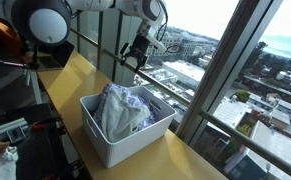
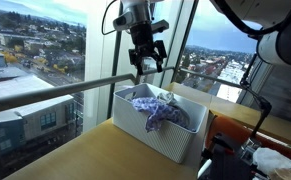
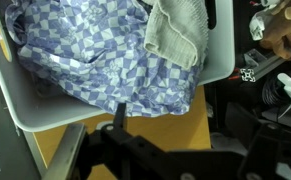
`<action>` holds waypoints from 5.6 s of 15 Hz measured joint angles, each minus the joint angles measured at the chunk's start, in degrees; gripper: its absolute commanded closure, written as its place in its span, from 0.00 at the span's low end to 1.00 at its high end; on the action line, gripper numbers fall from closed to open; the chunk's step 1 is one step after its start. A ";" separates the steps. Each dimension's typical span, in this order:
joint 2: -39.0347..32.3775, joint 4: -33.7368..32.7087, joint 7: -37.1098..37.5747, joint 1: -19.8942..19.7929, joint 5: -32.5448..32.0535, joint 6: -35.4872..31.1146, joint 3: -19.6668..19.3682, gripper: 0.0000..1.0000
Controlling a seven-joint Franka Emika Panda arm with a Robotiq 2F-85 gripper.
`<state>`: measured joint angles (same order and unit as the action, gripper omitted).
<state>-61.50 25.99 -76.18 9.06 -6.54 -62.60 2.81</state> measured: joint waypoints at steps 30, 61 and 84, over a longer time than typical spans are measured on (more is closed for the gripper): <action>-9.74 0.32 -5.61 0.53 -0.36 -1.87 -0.41 0.26; -7.80 -0.04 -6.58 -5.53 -6.09 3.13 -5.37 0.98; -4.93 -0.14 -5.87 -1.71 -5.69 -7.48 -5.16 0.00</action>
<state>-66.44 25.85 -82.05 7.36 -12.24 -70.08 -2.35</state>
